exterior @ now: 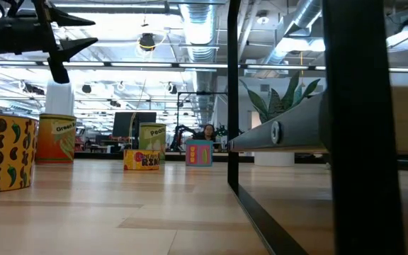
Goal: Pick and place cans onto a shelf
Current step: Put the canned corn on the shelf
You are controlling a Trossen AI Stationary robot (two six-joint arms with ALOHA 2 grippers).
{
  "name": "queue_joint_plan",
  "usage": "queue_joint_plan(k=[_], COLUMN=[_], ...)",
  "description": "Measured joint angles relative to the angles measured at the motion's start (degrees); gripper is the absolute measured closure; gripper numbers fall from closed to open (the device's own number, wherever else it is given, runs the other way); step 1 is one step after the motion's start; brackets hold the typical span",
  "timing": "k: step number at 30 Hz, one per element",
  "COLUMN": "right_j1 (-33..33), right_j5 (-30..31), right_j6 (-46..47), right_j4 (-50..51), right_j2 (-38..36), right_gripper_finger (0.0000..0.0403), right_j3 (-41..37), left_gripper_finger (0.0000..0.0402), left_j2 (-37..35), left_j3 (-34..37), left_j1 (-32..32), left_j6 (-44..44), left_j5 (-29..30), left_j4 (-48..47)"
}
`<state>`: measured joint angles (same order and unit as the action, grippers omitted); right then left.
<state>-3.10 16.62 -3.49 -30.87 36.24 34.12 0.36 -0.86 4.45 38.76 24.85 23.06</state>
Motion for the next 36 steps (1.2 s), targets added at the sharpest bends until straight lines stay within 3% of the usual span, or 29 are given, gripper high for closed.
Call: queue_joint_plan(k=[7, 14, 17, 21, 25, 28, 33, 36], right_j1=[5.7, 10.2, 11.2, 12.3, 12.4, 12.6, 13.2, 13.4], right_j5=[-0.3, -10.7, -10.7, -10.7, -10.4, -10.4, -9.7, -9.1], right_j6=[-0.2, -7.5, -11.2, -11.2, -10.8, -9.2, -8.4, -8.4], right_j4=[20.0, 37.4, 46.2, 55.7, 60.1, 62.9, 68.1, 68.8], right_j2=[19.4, 38.2, 44.7, 49.8, 50.2, 50.0, 49.5, 49.6], right_gripper_finger=[0.0360, 0.0360, 0.0360, 0.0360, 0.0360, 0.0360, 0.0360, 0.0360], right_j3=[18.8, 40.7, 50.5, 59.7, 62.1, 62.1, 62.0, 62.0], left_gripper_finger=[0.0259, 0.0259, 0.0259, 0.0267, 0.0290, 0.0317, 0.0383, 0.0395], left_j2=[0.0, 0.0, 0.0, 0.0, 0.0, 1.1, 6.9, 12.5], left_j3=[0.0, 0.0, 0.0, -2.9, -11.8, -21.7, -36.6, -40.3], left_j1=[0.0, 0.0, 0.0, 0.0, 0.0, 0.0, 0.0, 0.0], left_j6=[0.0, 0.0, -0.9, -9.2, -14.9, -14.2, -3.3, 3.5], left_j5=[0.0, 0.3, 4.6, 14.7, 22.8, 23.9, 21.0, 13.8], left_j4=[-0.9, -3.8, -4.5, -8.0, -24.8, -43.0, -73.1, -86.6])
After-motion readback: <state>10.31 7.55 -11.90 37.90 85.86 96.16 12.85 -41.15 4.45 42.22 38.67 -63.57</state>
